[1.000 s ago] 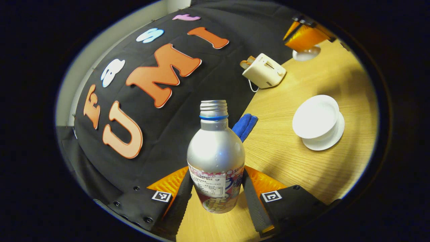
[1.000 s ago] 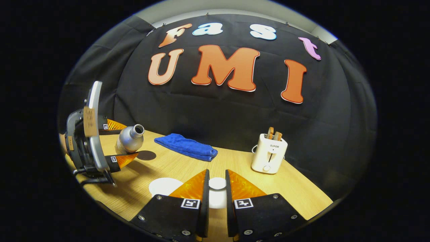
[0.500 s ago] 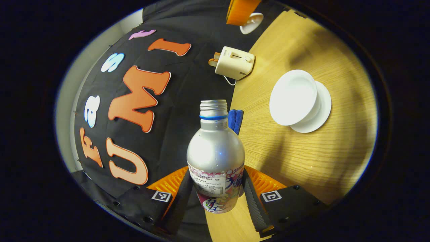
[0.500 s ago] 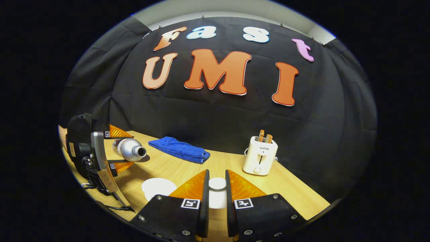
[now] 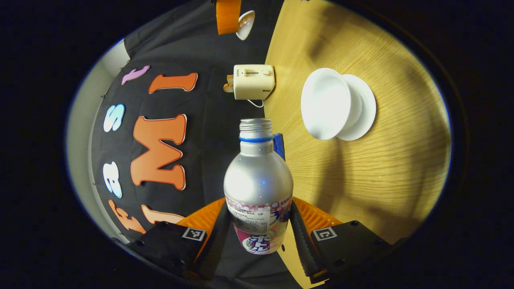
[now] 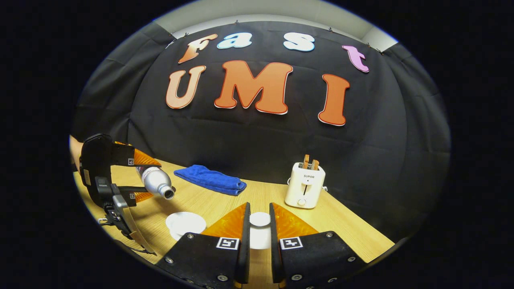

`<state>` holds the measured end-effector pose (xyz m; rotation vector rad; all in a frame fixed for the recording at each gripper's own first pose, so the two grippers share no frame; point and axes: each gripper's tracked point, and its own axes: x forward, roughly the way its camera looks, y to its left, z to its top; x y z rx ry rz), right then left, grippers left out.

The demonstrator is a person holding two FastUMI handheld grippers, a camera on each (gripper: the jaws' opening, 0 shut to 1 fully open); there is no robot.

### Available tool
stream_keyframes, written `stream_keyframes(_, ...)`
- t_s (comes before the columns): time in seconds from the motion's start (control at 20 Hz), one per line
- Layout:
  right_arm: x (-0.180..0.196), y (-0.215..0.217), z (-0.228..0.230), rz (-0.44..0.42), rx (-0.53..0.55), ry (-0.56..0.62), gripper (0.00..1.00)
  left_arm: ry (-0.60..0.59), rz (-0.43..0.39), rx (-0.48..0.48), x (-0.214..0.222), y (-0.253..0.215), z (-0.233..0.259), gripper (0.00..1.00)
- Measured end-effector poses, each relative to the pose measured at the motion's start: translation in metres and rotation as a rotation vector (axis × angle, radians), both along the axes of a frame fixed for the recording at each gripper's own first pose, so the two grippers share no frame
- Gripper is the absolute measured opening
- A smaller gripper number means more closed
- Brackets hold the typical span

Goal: Open the teacup lid with one hand, grasp the water bottle and pour water into the teacup with the other hand; after pouring, place the water bottle on the coaster and then close the teacup lid.

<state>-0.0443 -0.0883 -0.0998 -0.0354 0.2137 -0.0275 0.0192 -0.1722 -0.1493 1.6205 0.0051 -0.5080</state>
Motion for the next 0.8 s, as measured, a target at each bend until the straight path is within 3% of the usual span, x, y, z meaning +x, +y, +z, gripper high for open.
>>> stream_keyframes(0.25, -0.003, -0.006, 0.003, -0.014, -0.001, -0.005, 0.23, -0.037, -0.070, 0.091, 0.000, -0.007, 0.009, 0.85)
stream_keyframes(0.6, -0.007, -0.014, 0.004, -0.028, -0.016, -0.004, 0.23, -0.070, -0.118, 0.184, 0.007, -0.013, 0.021, 0.78)
stream_keyframes(0.8, -0.008, -0.014, 0.003, -0.030, -0.022, 0.000, 0.23, -0.083, -0.146, 0.250, 0.010, -0.014, 0.026, 0.82)
